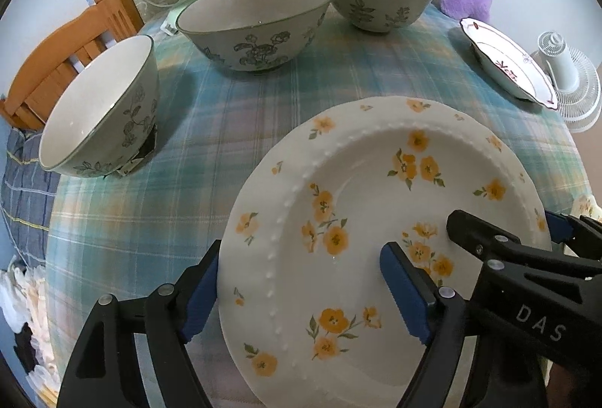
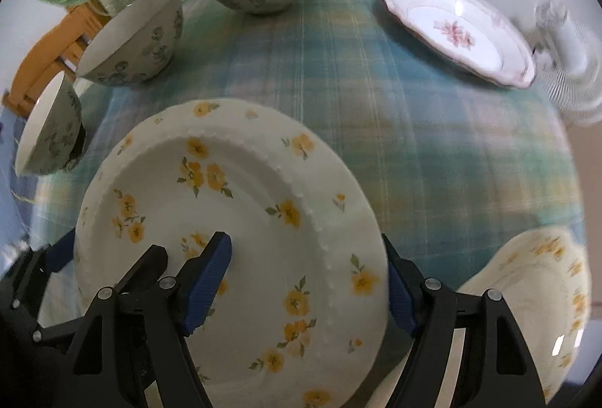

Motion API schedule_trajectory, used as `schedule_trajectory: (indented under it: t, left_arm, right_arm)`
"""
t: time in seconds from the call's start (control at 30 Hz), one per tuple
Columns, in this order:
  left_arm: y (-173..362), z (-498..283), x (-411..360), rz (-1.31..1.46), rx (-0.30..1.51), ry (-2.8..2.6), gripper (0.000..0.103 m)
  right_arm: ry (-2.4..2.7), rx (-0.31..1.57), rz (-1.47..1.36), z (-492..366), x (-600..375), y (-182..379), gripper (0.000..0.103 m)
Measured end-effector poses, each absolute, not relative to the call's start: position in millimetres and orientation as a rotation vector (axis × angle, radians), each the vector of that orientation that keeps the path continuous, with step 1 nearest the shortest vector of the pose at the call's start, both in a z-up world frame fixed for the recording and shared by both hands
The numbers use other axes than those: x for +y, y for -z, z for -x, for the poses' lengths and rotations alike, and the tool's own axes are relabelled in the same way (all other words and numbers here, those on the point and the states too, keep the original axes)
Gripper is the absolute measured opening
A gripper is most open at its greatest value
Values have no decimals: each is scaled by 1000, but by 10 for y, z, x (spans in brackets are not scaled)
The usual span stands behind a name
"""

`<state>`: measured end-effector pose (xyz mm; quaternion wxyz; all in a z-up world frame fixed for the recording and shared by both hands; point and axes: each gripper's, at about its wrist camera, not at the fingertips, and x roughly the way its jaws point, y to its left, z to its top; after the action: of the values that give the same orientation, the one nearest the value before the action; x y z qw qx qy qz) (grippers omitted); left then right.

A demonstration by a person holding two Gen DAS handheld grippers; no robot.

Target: Organize plates and bowls

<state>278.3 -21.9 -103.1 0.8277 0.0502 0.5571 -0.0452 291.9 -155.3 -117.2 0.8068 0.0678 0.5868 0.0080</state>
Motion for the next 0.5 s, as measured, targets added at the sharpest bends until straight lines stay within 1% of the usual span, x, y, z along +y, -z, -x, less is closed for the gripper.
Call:
schedule_trajectory:
  t: [0.27,0.5]
  left_arm:
    - [1023,-2864,-153,-76,1221,114,82]
    - [885,-2744,-89,-68,1223,115,82]
  right_arm:
    - [3,1265,-138,-2952,-1557,1154,77]
    - [10,1272,-138,-2831,-1486,1048,77]
